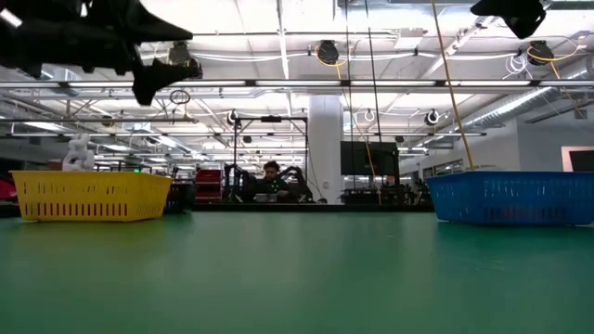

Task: Sort & place blocks by color
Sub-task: Return to Home Position

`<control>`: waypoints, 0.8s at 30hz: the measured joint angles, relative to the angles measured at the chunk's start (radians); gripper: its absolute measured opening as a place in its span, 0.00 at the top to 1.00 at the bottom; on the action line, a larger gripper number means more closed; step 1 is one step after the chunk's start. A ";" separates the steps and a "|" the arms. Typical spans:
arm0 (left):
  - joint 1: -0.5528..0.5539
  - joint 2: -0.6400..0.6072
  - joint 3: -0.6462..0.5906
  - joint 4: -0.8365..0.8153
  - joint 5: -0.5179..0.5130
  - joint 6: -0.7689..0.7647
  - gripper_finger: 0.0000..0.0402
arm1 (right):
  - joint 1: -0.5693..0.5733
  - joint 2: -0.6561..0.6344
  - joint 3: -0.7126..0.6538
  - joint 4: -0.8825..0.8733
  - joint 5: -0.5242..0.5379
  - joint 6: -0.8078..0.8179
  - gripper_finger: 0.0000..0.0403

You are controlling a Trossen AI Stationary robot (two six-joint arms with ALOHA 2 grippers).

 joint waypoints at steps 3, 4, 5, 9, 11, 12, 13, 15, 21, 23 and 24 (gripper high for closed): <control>0.000 0.000 -0.068 0.101 -0.025 -0.035 0.27 | 0.000 0.000 -0.001 0.001 0.036 -0.005 0.58; 0.000 0.000 -0.087 0.131 -0.026 -0.044 0.27 | 0.000 0.000 -0.005 0.006 0.052 -0.009 0.58; 0.000 0.000 -0.105 0.157 -0.030 -0.049 0.27 | 0.000 -0.002 -0.013 0.015 0.060 -0.014 0.58; 0.000 0.000 -0.164 0.233 -0.043 -0.082 0.27 | 0.000 -0.023 -0.082 0.105 0.075 -0.030 0.58; 0.000 0.000 -0.183 0.243 -0.045 -0.093 0.27 | 0.000 -0.038 -0.132 0.169 0.074 -0.033 0.58; 0.000 0.000 -0.193 0.244 -0.049 -0.097 0.27 | 0.000 -0.047 -0.161 0.199 0.074 -0.034 0.58; 0.000 0.000 -0.202 0.248 -0.052 -0.106 0.27 | 0.000 -0.057 -0.190 0.230 0.073 -0.033 0.58; 0.000 0.000 -0.215 0.252 -0.052 -0.131 0.27 | 0.000 -0.078 -0.251 0.304 0.073 -0.034 0.58; 0.000 0.001 -0.229 0.252 -0.063 -0.155 0.27 | 0.000 -0.143 -0.407 0.504 0.071 -0.058 0.58; 0.000 0.001 -0.229 0.252 -0.081 -0.157 0.27 | 0.000 -0.165 -0.455 0.585 0.071 -0.089 0.58; 0.000 0.001 -0.229 0.250 -0.087 -0.155 0.27 | 0.000 -0.174 -0.478 0.632 0.071 -0.110 0.58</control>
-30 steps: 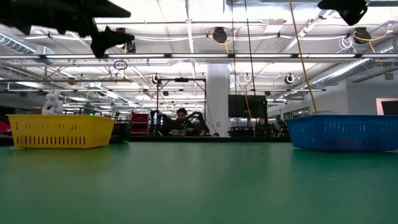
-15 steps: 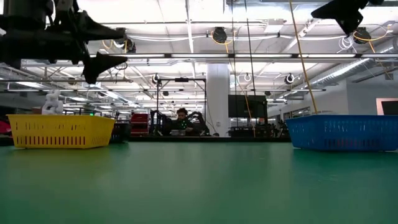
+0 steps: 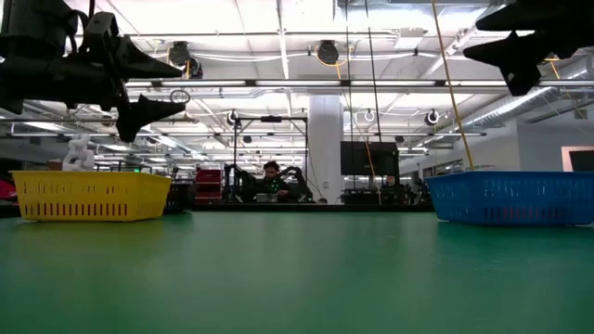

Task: Sort & place blocks by color
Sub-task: Return to Home Position

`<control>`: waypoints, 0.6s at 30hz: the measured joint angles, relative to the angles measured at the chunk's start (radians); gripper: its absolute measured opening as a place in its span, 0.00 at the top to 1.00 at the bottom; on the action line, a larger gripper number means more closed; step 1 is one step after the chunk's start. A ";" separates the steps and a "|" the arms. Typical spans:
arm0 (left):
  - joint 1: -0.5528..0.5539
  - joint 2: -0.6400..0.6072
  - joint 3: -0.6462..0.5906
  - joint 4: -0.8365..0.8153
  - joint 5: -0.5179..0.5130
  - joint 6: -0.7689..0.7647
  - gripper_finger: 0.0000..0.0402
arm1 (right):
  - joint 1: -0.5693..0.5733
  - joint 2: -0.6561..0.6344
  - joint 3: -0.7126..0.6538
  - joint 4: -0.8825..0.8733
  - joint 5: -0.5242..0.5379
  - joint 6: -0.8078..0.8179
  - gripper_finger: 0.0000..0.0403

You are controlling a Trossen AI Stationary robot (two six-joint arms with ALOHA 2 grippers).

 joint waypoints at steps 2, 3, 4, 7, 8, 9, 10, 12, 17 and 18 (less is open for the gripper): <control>0.000 0.000 0.000 -0.012 -0.008 0.008 0.27 | 0.000 -0.019 -0.049 0.099 0.000 -0.043 0.58; 0.000 0.000 0.000 -0.016 -0.010 0.006 0.27 | 0.000 -0.026 -0.073 0.155 0.000 -0.063 0.58; 0.000 0.000 0.000 -0.018 -0.010 0.002 0.27 | 0.000 -0.031 -0.096 0.213 -0.001 -0.081 0.58; 0.000 0.000 0.000 -0.033 -0.010 0.006 0.27 | 0.000 -0.040 -0.157 0.358 -0.001 -0.128 0.58; 0.000 0.000 0.000 -0.042 -0.010 0.015 0.27 | 0.000 -0.041 -0.176 0.395 -0.001 -0.139 0.58; 0.000 0.000 0.000 -0.046 -0.010 0.024 0.27 | 0.000 -0.041 -0.193 0.427 -0.001 -0.147 0.58; 0.000 0.000 0.000 -0.050 -0.010 0.030 0.27 | 0.000 -0.040 -0.208 0.454 -0.001 -0.150 0.58; 0.000 0.000 0.000 -0.062 -0.011 0.031 0.27 | 0.000 -0.040 -0.239 0.503 -0.001 -0.149 0.58; 0.000 0.000 0.000 -0.096 -0.011 0.033 0.27 | 0.000 -0.040 -0.284 0.579 0.000 -0.132 0.58; 0.000 0.000 0.000 -0.099 -0.011 0.033 0.27 | 0.000 -0.041 -0.286 0.581 0.001 -0.125 0.58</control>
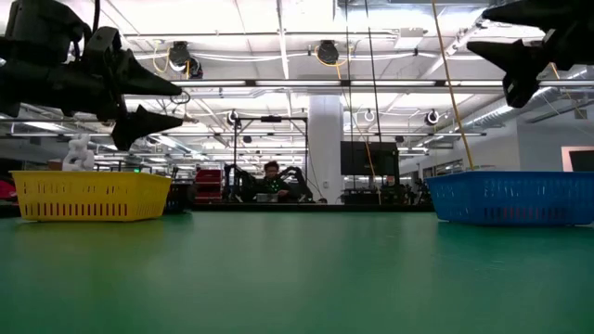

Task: Sort & place blocks by color
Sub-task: Return to Home Position

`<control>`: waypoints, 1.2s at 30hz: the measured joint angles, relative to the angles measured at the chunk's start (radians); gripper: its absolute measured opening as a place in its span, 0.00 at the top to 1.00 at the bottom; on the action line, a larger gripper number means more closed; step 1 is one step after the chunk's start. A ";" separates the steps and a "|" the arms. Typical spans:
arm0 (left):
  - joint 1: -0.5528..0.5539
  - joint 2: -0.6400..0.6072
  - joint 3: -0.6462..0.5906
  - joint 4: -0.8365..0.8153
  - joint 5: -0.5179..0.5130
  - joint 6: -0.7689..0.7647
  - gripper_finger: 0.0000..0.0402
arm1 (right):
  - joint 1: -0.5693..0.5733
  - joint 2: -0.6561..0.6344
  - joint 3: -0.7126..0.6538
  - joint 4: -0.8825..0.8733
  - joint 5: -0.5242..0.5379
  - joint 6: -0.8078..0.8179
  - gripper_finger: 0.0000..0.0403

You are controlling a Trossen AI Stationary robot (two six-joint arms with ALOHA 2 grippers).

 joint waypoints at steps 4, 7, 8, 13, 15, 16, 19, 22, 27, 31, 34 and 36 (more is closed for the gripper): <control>0.000 0.000 0.000 -0.001 0.000 0.003 0.27 | 0.000 0.001 -0.001 -0.009 -0.001 -0.003 0.58; 0.000 0.000 0.000 -0.018 0.000 0.014 0.27 | 0.000 0.001 -0.002 -0.019 0.000 -0.023 0.58; 0.000 0.000 0.000 -0.029 0.000 0.020 0.27 | 0.000 0.001 -0.002 -0.027 0.000 -0.024 0.58; 0.000 0.000 0.000 -0.073 -0.002 0.028 0.27 | 0.000 0.001 -0.003 -0.032 0.000 -0.022 0.58; 0.000 0.000 0.000 -0.094 -0.006 0.025 0.27 | 0.000 0.001 -0.004 -0.032 0.000 -0.022 0.58; 0.000 0.000 0.000 -0.100 -0.006 0.025 0.27 | 0.000 0.001 -0.004 -0.032 0.000 -0.022 0.58; 0.000 0.000 0.000 -0.112 -0.006 0.009 0.27 | 0.000 0.001 -0.004 -0.032 0.001 -0.022 0.58; 0.000 0.000 0.000 -0.112 -0.006 -0.003 0.27 | 0.000 0.001 -0.004 -0.032 0.001 -0.022 0.58; 0.000 0.000 0.000 -0.112 -0.006 0.003 0.27 | 0.000 0.001 -0.005 -0.032 0.001 -0.022 0.58; 0.000 0.000 0.000 -0.112 -0.006 0.003 0.27 | 0.000 0.001 -0.005 -0.032 0.001 -0.022 0.58; 0.000 0.000 0.000 -0.111 -0.006 0.004 0.27 | 0.000 0.001 -0.005 -0.032 0.001 -0.022 0.58; 0.000 0.000 0.000 -0.111 -0.006 0.003 0.27 | 0.000 0.001 -0.005 -0.032 0.001 -0.022 0.58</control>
